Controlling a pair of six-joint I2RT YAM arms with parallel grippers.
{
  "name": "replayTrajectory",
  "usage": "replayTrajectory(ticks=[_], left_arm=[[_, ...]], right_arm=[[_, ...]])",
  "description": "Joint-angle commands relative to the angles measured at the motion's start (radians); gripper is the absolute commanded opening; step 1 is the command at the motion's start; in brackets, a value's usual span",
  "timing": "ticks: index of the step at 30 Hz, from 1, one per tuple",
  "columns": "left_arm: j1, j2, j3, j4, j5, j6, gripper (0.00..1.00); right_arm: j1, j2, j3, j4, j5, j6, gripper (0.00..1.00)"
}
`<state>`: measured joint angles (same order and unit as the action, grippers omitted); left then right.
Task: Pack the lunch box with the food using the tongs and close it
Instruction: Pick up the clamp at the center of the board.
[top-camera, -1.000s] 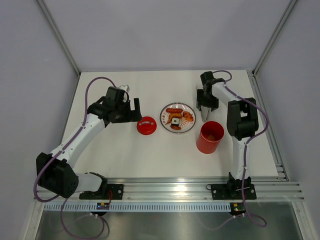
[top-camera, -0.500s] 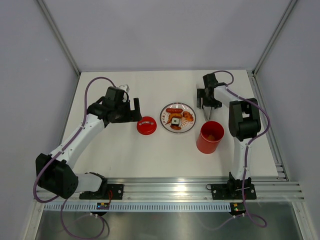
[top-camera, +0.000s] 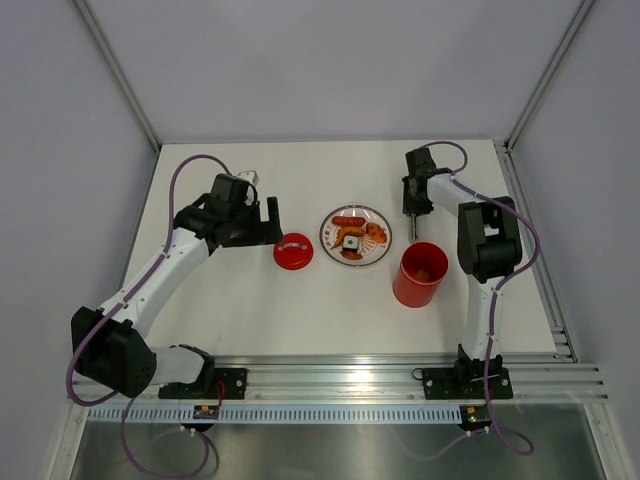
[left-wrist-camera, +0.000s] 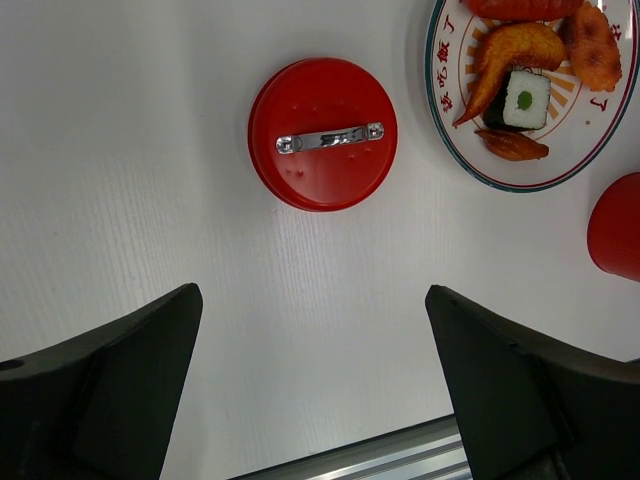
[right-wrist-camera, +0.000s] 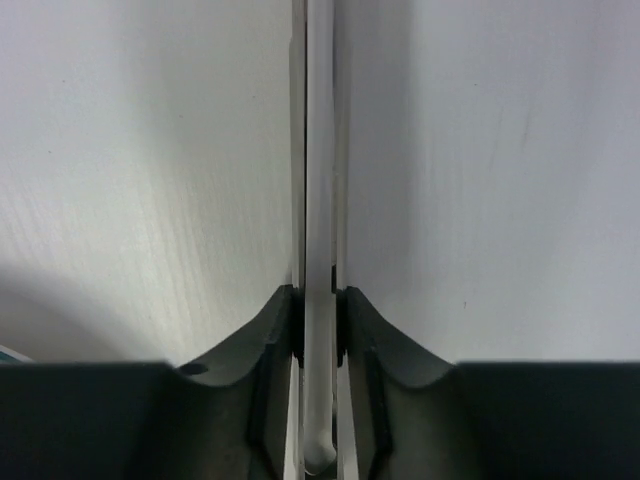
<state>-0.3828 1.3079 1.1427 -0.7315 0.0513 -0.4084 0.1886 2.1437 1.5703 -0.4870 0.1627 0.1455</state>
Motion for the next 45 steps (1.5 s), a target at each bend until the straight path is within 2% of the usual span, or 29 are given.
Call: replayTrajectory(ticks=[1,3,6,11,14,17,22,26,30,45], left_arm=[[0.004,-0.036,0.006,0.007,-0.008,0.003,0.99],[0.004,-0.035,0.003,0.010,-0.004,0.002,0.99],[0.004,-0.030,-0.003,0.020,0.008,-0.004,0.99],[0.004,-0.025,-0.009,0.029,0.016,-0.009,0.99],[0.004,-0.019,-0.011,0.034,0.013,-0.009,0.99],[0.004,-0.010,-0.008,0.040,0.025,-0.010,0.99],[0.004,-0.004,-0.005,0.044,0.025,-0.007,0.99],[0.004,0.001,0.005,0.038,0.015,0.002,0.99],[0.004,0.004,0.008,0.044,0.016,0.005,0.99],[0.004,-0.016,-0.001,0.040,0.013,0.010,0.99]], right_arm=[[-0.003,-0.068,0.005,-0.031,-0.009,-0.001,0.28],[-0.003,-0.088,0.057,-0.082,0.014,0.014,0.18],[-0.003,-0.110,0.180,-0.200,0.009,0.026,0.14],[-0.001,-0.130,0.400,-0.413,-0.107,0.026,0.11],[0.008,-0.139,0.486,-0.514,-0.199,-0.017,0.12],[0.044,-0.140,0.546,-0.617,-0.210,-0.079,0.13],[0.094,-0.182,0.589,-0.740,-0.193,-0.051,0.15],[0.126,-0.254,0.550,-0.752,-0.209,0.011,0.16],[0.166,-0.306,0.501,-0.765,-0.190,0.017,0.23],[0.196,-0.285,0.527,-0.811,-0.097,-0.011,0.36]])
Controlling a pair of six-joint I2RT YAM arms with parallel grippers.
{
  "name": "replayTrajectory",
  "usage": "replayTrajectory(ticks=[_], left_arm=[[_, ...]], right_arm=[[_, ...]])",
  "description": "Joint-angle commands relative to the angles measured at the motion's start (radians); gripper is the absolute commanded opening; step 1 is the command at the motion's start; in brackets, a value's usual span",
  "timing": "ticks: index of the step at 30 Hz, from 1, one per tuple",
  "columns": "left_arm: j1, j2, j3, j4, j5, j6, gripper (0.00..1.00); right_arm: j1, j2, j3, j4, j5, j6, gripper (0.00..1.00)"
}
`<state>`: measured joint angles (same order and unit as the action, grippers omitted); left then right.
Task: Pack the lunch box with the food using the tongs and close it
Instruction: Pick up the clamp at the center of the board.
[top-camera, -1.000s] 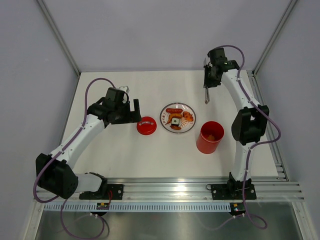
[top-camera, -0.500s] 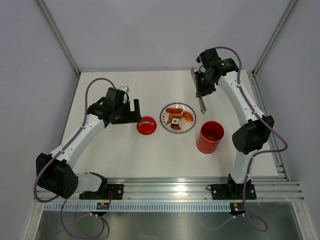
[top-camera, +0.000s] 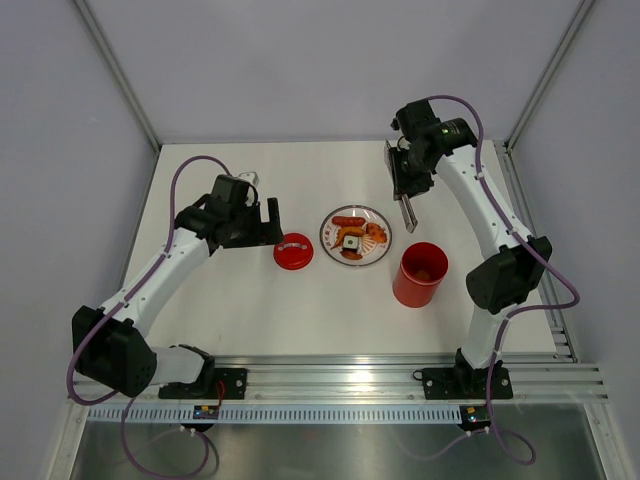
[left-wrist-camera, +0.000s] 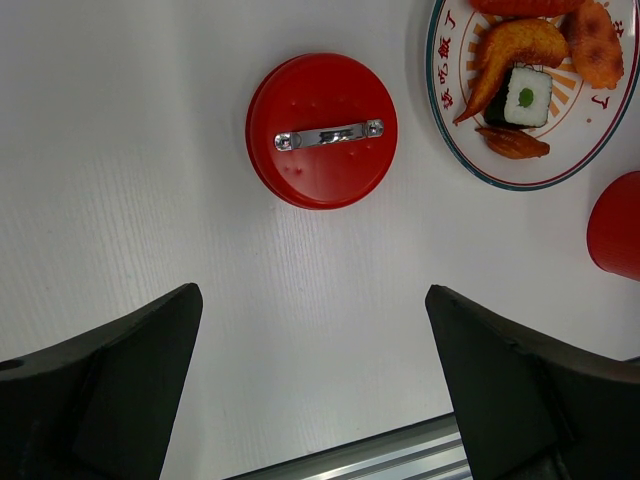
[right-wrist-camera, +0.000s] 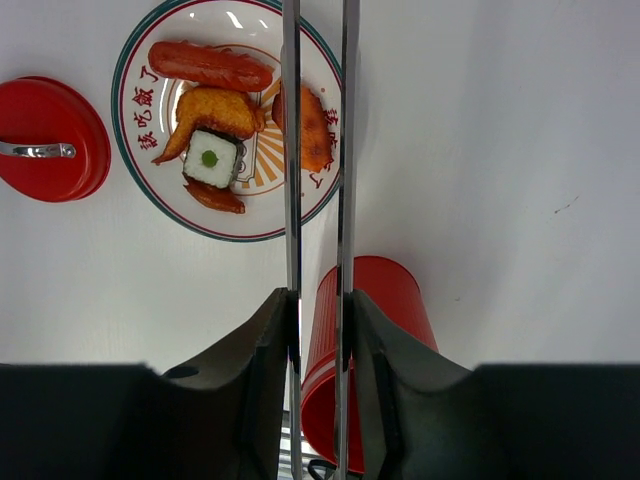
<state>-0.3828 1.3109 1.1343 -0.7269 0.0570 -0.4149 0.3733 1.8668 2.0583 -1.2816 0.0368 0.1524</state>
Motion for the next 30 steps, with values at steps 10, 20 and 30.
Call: replayTrajectory(ticks=[10,20,30], left_arm=[[-0.022,-0.036,0.008,0.044,0.033,-0.002,0.99],[-0.277,0.022,0.117,0.086,0.023,-0.174,0.99],[-0.502,0.206,0.263,0.145,0.024,-0.283,0.99]], right_arm=[[0.010,-0.014,0.043,-0.018,0.047,-0.017,0.38],[0.007,-0.031,0.025,0.057,0.155,0.025,0.36],[-0.132,-0.153,-0.084,0.180,0.222,0.122,0.36]])
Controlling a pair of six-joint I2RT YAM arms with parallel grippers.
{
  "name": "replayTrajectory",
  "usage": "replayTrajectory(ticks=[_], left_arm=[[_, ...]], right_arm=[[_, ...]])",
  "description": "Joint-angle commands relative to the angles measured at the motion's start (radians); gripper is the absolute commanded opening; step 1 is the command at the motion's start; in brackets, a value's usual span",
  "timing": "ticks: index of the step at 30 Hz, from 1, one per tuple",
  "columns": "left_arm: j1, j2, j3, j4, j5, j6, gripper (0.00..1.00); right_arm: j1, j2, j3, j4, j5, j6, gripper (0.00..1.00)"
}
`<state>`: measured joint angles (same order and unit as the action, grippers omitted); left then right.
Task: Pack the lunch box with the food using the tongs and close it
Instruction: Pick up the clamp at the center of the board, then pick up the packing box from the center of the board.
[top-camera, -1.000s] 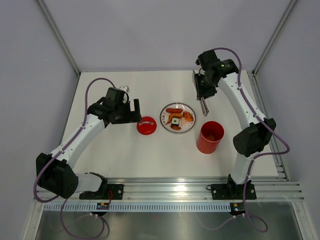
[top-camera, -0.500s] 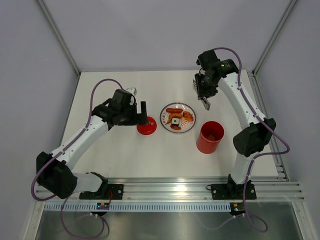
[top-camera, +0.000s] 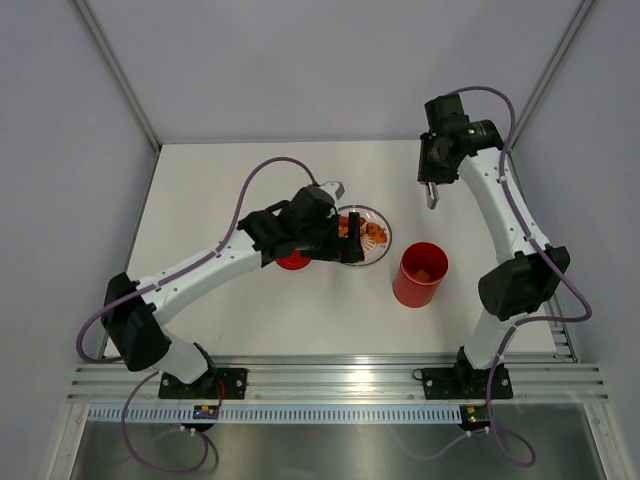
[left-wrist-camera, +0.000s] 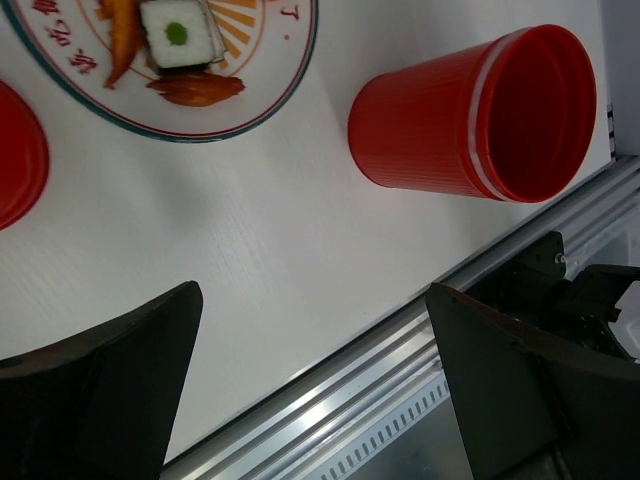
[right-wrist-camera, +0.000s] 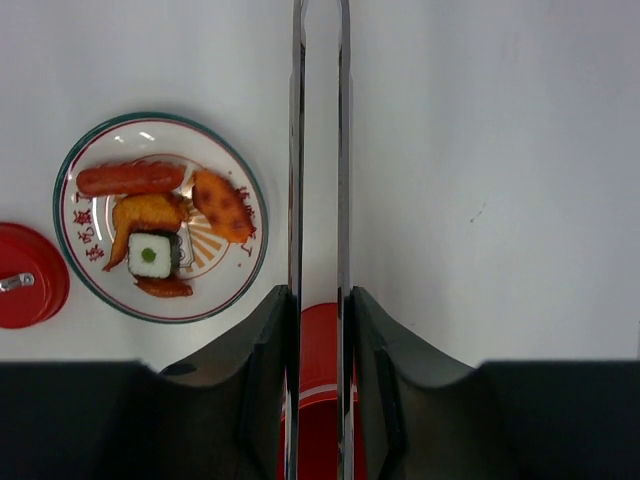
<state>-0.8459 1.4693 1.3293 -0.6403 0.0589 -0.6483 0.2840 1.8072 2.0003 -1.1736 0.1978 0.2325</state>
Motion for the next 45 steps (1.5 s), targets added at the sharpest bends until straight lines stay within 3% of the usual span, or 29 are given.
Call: replayTrajectory(ticks=[1,11,21,26,28,29,35,38,45], left_arm=[[-0.050,0.065,0.085,0.059,0.030,-0.054,0.99],[-0.157,0.304,0.355,-0.027,-0.109,-0.112,0.88],[-0.208,0.542,0.622,-0.133,-0.179,-0.073,0.74],[-0.228,0.612,0.688,-0.177,-0.195,-0.048,0.60],[-0.231,0.626,0.696,-0.194,-0.195,-0.042,0.56],[-0.232,0.632,0.705,-0.202,-0.197,-0.037,0.48],[-0.249,0.608,0.705,-0.228,-0.240,-0.010,0.23],[-0.249,0.577,0.683,-0.245,-0.252,0.009,0.03],[-0.251,0.418,0.501,-0.242,-0.319,0.035,0.00]], right_arm=[[-0.066,-0.106,-0.038,0.077,0.066,0.050,0.36],[-0.181,-0.242,-0.208,0.134,0.086,0.068,0.37],[-0.197,-0.286,-0.279,0.146,0.066,0.051,0.37],[-0.203,-0.295,-0.285,0.149,0.054,0.048,0.37],[-0.204,-0.295,-0.287,0.149,0.052,0.045,0.37],[-0.204,-0.296,-0.287,0.150,0.051,0.045,0.37],[-0.207,-0.296,-0.293,0.157,0.040,0.044,0.37],[-0.209,-0.293,-0.291,0.160,0.029,0.045,0.37],[-0.207,-0.287,-0.311,0.180,-0.008,0.050,0.36]])
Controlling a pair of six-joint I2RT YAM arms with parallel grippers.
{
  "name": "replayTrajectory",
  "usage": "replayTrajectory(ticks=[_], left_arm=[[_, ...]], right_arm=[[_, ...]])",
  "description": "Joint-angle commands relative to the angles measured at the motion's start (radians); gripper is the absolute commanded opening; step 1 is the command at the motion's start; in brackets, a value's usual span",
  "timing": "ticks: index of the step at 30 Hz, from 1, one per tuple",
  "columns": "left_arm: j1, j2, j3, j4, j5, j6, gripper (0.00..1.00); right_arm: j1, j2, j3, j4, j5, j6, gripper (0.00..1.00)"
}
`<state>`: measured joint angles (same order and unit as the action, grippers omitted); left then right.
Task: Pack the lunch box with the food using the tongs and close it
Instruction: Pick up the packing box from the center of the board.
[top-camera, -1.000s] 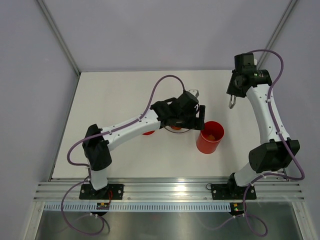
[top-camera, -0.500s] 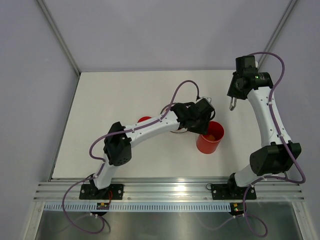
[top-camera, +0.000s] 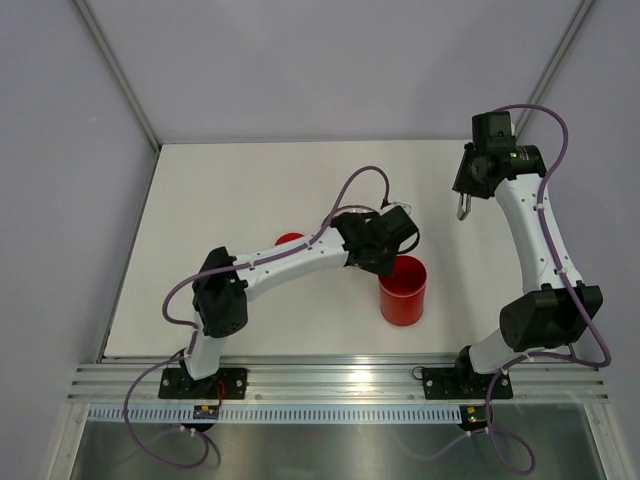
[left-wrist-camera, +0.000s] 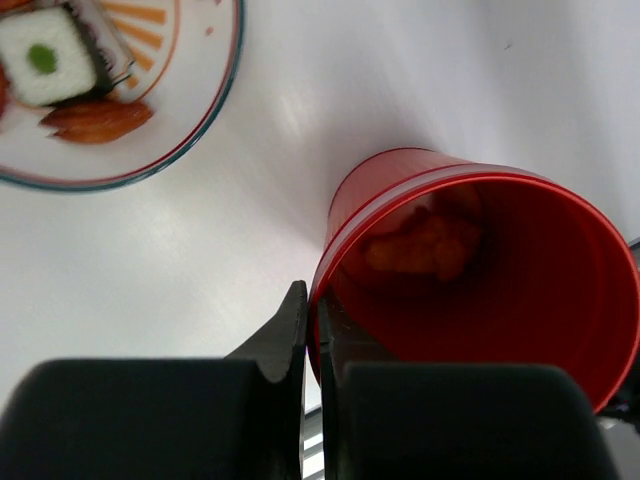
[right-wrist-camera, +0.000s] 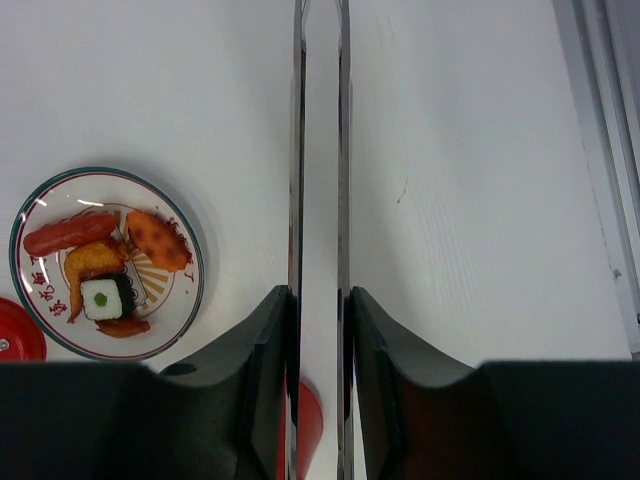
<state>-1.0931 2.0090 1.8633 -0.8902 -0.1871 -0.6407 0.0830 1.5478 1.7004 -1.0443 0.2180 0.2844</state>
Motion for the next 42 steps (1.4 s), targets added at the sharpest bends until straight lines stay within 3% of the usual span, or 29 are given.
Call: replayTrajectory(ticks=[1,13,22,37,42], left_arm=[[-0.004,-0.148,-0.061,-0.004,-0.086,0.041,0.00],[-0.004,-0.308,-0.251,-0.003,-0.199,0.118,0.00],[-0.010,-0.268,-0.263,0.011,-0.172,0.127,0.00],[-0.008,-0.303,-0.230,0.013,-0.195,0.164,0.00],[0.005,-0.257,-0.136,0.007,-0.206,0.187,0.00]], right_arm=[[-0.006,-0.025,-0.015,0.053,-0.034,-0.001,0.36],[-0.006,-0.011,-0.042,0.084,-0.094,0.012,0.36],[-0.005,-0.028,-0.100,0.101,-0.178,0.002,0.34],[-0.005,-0.061,-0.176,0.133,-0.189,0.018,0.34],[-0.005,-0.077,-0.186,0.136,-0.183,0.022,0.34]])
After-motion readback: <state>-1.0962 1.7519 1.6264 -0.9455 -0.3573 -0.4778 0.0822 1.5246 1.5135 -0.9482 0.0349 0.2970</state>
